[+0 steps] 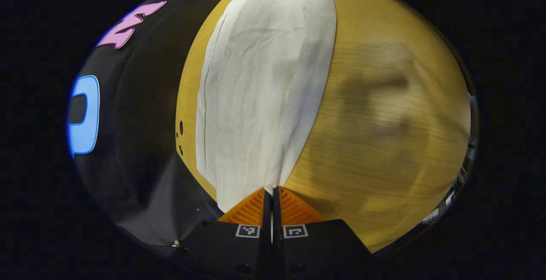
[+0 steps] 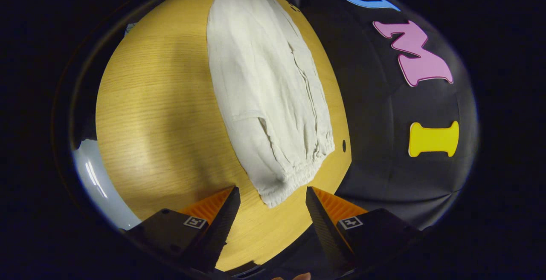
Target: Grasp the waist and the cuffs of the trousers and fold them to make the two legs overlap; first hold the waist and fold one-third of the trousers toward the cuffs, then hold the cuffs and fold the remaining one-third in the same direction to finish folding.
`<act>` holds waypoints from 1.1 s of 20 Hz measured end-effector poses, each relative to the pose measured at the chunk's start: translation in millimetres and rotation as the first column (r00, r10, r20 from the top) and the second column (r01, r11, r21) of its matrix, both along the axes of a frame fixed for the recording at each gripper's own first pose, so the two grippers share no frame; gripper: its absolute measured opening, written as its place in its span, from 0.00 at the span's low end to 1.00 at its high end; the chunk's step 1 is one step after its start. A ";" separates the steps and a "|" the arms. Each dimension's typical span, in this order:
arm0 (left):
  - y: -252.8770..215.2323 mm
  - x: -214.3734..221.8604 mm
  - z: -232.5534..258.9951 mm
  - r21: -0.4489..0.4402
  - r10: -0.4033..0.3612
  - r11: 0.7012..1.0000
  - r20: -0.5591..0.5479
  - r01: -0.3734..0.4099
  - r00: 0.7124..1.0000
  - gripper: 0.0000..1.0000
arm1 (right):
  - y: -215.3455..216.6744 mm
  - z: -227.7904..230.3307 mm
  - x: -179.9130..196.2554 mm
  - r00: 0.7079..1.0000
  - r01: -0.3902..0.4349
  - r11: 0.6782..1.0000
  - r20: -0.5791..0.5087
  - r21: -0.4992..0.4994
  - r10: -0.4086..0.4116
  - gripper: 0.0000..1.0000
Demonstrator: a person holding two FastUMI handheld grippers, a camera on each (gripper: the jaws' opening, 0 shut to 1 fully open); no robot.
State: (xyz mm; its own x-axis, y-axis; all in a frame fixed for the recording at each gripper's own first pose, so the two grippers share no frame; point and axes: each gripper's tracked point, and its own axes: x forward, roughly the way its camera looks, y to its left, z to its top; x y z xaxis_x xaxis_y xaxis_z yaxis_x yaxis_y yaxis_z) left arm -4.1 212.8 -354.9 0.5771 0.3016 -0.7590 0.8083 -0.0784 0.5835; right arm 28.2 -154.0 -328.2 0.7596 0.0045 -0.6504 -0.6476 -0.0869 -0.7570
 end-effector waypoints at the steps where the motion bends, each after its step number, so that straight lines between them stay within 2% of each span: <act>1: 0.9 0.1 0.3 0.000 0.006 1.000 0.001 -0.006 1.000 0.06 | 1.2 -1.3 8.0 1.000 -0.016 1.000 0.009 -0.014 0.016 0.94; 3: 0.9 -0.3 0.2 -0.002 0.021 1.000 0.003 -0.021 1.000 0.06 | 5.6 -7.7 21.1 0.999 -0.036 0.999 -0.009 -0.040 0.035 0.93; 4: 0.9 0.0 0.0 -0.001 0.023 1.000 0.005 -0.023 1.000 0.06 | 4.2 -17.2 22.6 0.998 -0.031 0.998 -0.052 -0.055 0.028 0.85; 6: 0.5 0.0 0.3 0.003 0.024 1.000 0.015 -0.024 1.000 0.06 | 6.2 -24.9 28.8 0.997 -0.035 0.996 -0.066 -0.087 0.029 0.54; 8: 1.1 1.0 1.0 0.013 0.025 1.000 0.034 -0.026 0.999 0.06 | 5.4 -28.9 33.6 0.998 -0.017 0.994 -0.069 -0.107 0.010 0.28; 11: -0.7 1.7 3.5 -0.015 0.083 0.996 0.088 -0.082 0.993 0.06 | 3.9 -30.0 35.7 0.997 0.014 0.996 -0.068 -0.093 -0.020 0.06; 16: -16.4 13.2 25.0 -0.091 0.159 0.986 0.268 -0.140 0.950 0.05 | 19.5 7.0 42.1 0.995 0.061 0.998 0.075 0.014 -0.062 0.06; 18: -19.7 27.9 41.1 -0.128 0.193 0.979 0.333 -0.158 0.923 0.06 | 28.0 24.9 47.7 0.986 0.093 0.993 0.132 0.078 -0.103 0.06; 22: -34.2 52.5 67.3 -0.154 0.197 0.977 0.420 -0.145 0.886 0.05 | 35.7 51.6 80.7 0.959 0.156 0.972 0.207 0.178 -0.192 0.06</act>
State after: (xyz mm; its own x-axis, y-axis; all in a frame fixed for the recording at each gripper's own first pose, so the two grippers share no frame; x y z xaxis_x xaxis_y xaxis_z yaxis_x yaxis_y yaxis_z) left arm 48.4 178.7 -287.6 0.8019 0.3514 -0.4831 0.4704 0.1270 0.8732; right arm 108.9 -118.3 -276.7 0.8822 -0.0518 -0.4680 -0.4571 0.1447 -0.8776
